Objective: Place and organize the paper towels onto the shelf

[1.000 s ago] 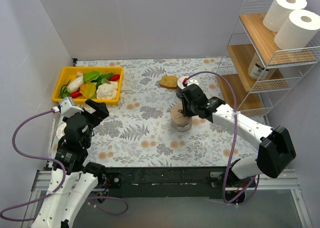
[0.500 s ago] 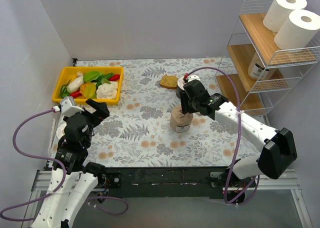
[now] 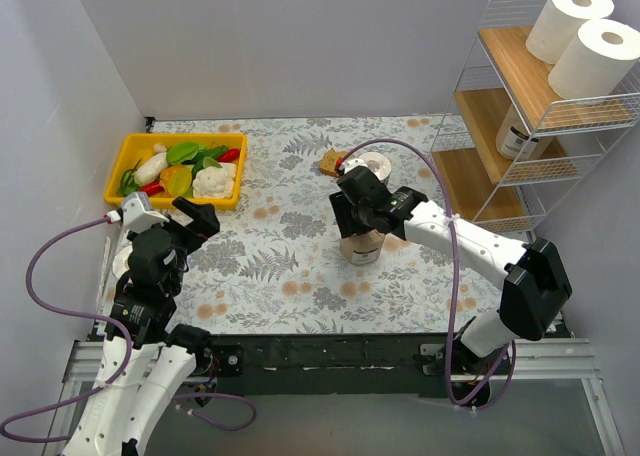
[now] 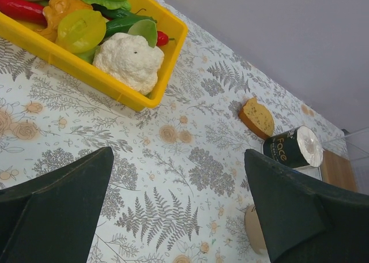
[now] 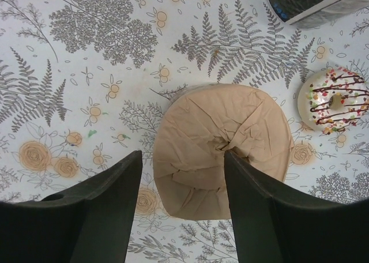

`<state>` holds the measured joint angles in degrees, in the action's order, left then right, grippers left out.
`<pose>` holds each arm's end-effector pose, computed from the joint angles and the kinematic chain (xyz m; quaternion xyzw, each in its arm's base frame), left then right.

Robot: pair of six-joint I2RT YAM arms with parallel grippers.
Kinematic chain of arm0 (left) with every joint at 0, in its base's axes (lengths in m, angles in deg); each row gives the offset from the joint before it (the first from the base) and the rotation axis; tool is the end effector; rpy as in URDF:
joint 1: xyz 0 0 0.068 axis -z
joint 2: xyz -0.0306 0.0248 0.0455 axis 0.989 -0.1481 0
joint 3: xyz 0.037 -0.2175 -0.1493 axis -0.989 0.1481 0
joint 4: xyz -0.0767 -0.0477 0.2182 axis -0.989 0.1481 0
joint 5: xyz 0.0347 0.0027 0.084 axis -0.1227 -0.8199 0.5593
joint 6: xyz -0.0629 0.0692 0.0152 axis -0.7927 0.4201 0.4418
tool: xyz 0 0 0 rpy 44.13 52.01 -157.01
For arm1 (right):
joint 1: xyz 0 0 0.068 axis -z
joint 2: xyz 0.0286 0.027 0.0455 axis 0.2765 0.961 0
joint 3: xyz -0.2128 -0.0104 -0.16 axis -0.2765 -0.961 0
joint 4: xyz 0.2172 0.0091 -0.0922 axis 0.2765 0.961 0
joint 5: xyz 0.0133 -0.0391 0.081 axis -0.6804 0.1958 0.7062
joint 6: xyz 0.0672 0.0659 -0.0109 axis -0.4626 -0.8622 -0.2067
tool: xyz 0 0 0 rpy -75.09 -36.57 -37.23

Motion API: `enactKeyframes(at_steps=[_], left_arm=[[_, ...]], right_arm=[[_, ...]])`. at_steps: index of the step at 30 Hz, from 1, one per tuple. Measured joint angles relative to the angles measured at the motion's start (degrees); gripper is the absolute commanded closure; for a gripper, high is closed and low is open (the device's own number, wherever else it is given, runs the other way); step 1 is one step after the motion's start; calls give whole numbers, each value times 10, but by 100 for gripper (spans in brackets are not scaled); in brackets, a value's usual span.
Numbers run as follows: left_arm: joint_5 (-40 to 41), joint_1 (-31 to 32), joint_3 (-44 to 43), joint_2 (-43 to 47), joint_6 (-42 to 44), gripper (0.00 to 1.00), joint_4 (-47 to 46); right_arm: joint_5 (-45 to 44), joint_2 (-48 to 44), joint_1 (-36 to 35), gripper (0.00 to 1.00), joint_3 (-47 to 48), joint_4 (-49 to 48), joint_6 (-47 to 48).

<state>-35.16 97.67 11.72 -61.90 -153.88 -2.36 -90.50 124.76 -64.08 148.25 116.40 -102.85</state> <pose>0.1341 -0.0046 0.3055 -0.4805 0.6251 -0.3109 0.5308 0.2425 0.2310 0.2526 -0.1772 0.9067 0.0786 0.3746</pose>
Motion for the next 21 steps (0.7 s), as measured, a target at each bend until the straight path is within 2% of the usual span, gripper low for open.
enactKeyframes(at_steps=[9,15,21], left_arm=[[-12,0,0,0,4,2,-4],[-13,0,0,0,5,2,-4],[-13,0,0,0,6,2,-4]], right_arm=[[-7,26,-2,37,0,2,1],[-37,56,-17,44,2,7,1],[-69,90,-31,57,29,32,10]])
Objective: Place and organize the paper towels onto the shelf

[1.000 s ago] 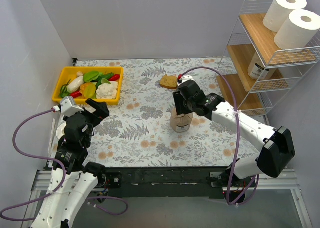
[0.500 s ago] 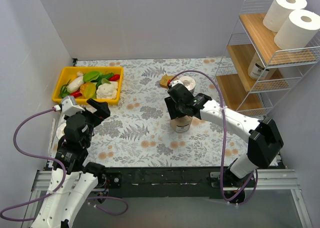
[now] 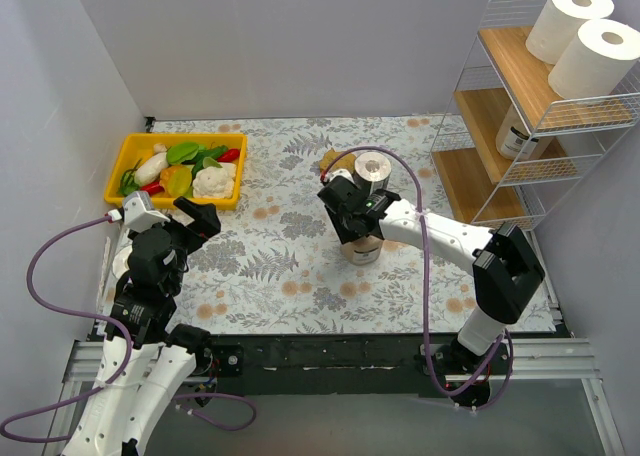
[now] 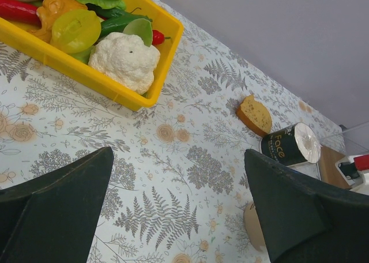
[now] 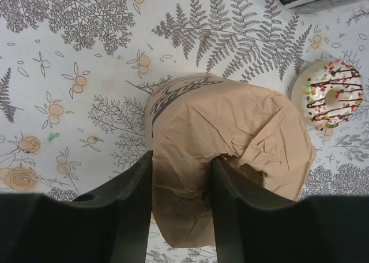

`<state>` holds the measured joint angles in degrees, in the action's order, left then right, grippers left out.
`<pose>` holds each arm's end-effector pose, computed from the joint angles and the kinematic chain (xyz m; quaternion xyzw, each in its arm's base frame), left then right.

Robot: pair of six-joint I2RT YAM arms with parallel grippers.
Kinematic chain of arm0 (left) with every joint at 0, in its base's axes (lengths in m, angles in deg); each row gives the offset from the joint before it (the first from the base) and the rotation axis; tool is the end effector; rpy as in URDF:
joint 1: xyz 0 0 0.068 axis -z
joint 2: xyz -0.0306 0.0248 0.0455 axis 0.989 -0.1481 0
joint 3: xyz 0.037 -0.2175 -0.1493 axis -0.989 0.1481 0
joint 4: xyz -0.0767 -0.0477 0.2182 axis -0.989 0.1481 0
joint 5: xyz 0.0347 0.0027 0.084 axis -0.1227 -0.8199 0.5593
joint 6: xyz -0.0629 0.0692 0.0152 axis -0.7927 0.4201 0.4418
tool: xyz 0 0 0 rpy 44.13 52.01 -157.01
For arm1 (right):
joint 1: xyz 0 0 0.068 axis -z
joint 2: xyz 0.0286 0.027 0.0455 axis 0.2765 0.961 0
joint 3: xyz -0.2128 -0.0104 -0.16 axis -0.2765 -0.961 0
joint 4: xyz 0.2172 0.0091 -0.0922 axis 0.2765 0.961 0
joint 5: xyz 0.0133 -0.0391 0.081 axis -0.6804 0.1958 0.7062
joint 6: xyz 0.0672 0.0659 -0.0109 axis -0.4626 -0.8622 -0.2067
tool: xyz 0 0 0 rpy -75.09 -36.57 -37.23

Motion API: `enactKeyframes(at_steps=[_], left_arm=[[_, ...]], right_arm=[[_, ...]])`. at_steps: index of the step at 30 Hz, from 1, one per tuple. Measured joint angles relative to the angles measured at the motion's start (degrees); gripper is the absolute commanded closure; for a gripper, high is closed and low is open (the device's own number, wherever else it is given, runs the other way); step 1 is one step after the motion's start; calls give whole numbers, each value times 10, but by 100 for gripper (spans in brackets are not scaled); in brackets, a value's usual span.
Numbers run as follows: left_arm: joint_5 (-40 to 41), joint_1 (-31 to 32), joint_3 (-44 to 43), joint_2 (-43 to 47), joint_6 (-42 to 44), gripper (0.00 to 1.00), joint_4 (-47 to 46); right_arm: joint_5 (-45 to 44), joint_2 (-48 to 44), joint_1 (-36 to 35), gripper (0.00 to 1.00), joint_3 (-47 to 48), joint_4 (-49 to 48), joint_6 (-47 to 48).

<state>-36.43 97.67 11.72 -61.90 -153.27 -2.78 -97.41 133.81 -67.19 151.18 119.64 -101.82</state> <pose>0.1345 -0.0066 0.3064 -0.4716 0.6301 -0.3174 0.5290 0.2477 0.2509 0.2156 -0.2094 0.9159 -0.0099 0.3423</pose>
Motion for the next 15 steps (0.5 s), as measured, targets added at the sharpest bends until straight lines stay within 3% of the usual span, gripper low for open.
enactKeyframes(at_steps=[2,7,15], left_arm=[[0,0,0,0,0,2,0],[0,0,0,0,0,2,0],[0,0,0,2,0,2,0]], right_arm=[[-5,0,-4,63,2,9,5],[-12,0,-10,64,33,47,47],[-48,-13,-7,64,167,77,205]])
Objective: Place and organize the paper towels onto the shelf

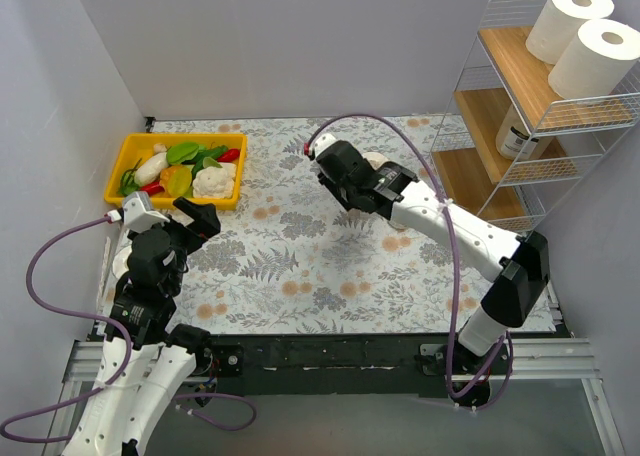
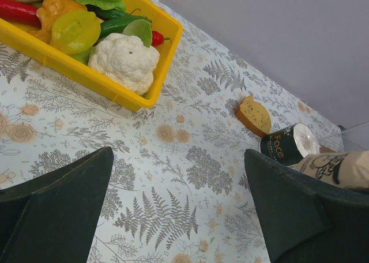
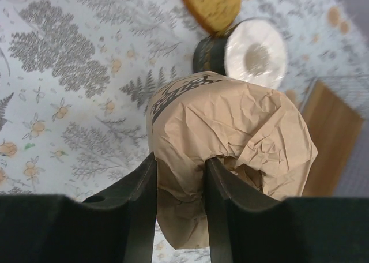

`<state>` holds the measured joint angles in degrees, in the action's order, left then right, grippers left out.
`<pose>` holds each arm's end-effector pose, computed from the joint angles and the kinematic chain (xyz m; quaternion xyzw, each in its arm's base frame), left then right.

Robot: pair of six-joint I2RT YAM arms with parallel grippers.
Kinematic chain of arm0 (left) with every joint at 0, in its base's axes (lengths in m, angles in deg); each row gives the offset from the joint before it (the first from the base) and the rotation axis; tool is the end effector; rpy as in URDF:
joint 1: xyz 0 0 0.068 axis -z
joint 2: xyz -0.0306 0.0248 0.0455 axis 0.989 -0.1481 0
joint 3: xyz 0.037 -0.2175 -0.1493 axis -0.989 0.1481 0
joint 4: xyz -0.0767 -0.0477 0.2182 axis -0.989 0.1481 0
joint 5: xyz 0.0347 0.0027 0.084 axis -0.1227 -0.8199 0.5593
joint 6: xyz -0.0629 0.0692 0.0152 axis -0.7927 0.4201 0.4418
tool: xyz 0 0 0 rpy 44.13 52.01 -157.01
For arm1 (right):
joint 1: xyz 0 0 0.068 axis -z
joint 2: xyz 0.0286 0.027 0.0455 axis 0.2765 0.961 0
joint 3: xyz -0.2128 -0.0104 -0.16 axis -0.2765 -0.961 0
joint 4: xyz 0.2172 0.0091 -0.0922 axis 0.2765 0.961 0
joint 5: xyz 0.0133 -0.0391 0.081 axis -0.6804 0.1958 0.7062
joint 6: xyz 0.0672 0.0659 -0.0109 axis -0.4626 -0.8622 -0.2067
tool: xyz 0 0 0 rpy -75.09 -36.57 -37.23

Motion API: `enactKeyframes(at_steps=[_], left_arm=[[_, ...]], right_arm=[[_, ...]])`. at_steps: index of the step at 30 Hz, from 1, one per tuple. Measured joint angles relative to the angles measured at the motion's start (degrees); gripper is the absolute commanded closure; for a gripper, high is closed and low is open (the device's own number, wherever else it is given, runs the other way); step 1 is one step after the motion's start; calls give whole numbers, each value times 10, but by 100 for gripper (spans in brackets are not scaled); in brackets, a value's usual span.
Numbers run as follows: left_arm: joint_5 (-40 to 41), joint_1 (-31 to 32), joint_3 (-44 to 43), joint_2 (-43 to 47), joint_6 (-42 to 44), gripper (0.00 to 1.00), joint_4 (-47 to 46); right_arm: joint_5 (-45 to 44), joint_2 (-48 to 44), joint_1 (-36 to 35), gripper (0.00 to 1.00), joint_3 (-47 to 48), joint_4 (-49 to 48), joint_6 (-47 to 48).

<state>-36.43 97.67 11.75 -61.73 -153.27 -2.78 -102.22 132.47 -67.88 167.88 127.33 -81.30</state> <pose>0.1340 -0.0064 0.3065 -0.4714 0.6293 -0.3182 0.5296 0.2563 0.2582 0.3061 -0.3278 0.8432 -0.0641 0.4213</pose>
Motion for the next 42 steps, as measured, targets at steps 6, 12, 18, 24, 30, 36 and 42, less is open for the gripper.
enactKeyframes(at_steps=[6,12,18,24,30,36,42], left_arm=[[0,0,0,5,0,2,0],[-1,0,0,6,0,2,0],[-4,0,0,9,0,2,0],[-7,0,0,10,0,2,0],[-9,0,0,10,1,2,0],[-8,0,0,10,1,2,0],[-8,0,0,10,1,2,0]], right_arm=[[-43,-29,74,65,75,-35,119],[-89,-38,189,63,80,-121,234],[-96,-38,255,63,78,-174,298],[-87,-36,292,61,78,-197,323],[-80,-21,315,59,78,-209,331],[-77,-6,331,54,78,-220,338],[-87,-5,334,47,78,-235,348]])
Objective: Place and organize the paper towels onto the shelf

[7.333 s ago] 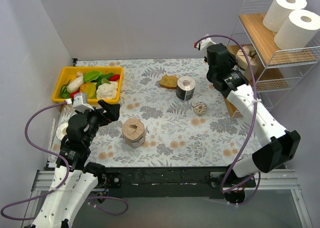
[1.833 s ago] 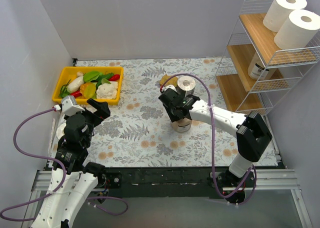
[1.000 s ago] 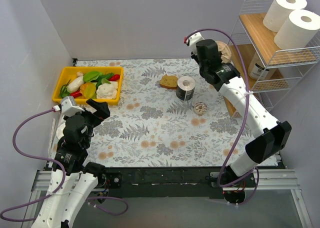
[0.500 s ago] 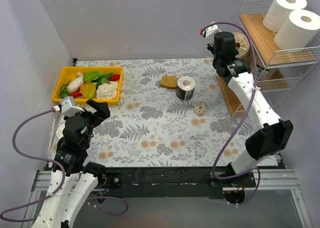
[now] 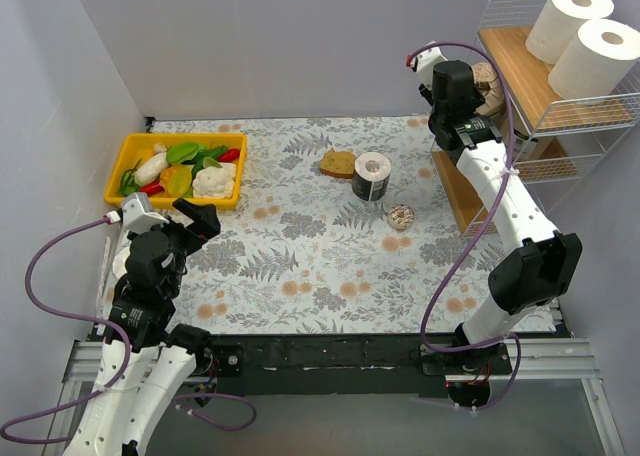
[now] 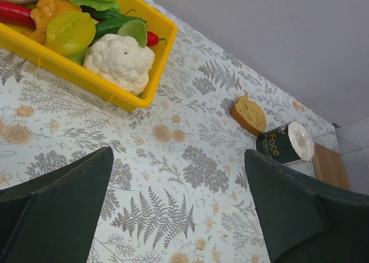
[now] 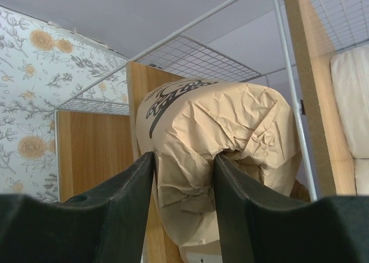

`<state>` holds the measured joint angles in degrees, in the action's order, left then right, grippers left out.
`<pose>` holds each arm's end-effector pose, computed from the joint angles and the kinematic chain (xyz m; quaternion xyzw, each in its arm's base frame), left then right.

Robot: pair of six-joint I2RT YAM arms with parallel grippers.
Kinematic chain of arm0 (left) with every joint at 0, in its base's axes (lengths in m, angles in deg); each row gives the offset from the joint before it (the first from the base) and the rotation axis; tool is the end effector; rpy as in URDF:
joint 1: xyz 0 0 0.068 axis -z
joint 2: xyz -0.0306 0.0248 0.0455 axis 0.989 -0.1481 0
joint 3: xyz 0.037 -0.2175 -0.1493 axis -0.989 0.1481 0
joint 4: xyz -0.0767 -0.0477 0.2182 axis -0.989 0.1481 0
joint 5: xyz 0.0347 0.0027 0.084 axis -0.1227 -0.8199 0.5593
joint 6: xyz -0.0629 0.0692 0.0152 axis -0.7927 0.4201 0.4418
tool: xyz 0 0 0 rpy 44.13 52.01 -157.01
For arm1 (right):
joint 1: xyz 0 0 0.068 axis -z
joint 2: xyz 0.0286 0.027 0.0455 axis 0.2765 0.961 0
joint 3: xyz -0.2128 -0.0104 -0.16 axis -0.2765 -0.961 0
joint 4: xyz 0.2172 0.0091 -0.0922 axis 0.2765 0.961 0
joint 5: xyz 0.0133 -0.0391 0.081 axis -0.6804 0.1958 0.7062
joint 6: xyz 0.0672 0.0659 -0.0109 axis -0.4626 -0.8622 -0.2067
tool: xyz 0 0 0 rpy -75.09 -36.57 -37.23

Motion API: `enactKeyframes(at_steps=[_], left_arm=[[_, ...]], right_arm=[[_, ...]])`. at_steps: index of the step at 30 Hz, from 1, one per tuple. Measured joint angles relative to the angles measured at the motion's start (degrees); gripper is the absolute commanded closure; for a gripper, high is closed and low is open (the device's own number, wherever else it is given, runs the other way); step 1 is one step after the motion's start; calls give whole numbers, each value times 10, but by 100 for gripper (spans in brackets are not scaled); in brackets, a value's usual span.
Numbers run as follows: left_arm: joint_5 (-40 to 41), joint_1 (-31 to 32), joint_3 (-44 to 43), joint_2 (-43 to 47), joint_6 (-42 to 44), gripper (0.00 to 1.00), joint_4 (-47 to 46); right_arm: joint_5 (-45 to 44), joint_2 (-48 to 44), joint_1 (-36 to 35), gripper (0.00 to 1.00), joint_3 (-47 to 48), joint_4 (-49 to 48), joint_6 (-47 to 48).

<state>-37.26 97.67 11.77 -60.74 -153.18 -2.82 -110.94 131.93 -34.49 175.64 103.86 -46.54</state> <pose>0.1309 -0.0067 0.3083 -0.4661 0.6274 -0.3279 0.5307 0.3821 0.0718 0.4094 -0.1755 0.7562 -0.3481 0.5256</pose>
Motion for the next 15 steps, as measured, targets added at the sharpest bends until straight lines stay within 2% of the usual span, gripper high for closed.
enactKeyframes(at_steps=[15], left_arm=[[0,0,0,0,0,2,0]], right_arm=[[-26,0,0,46,0,-29,27]])
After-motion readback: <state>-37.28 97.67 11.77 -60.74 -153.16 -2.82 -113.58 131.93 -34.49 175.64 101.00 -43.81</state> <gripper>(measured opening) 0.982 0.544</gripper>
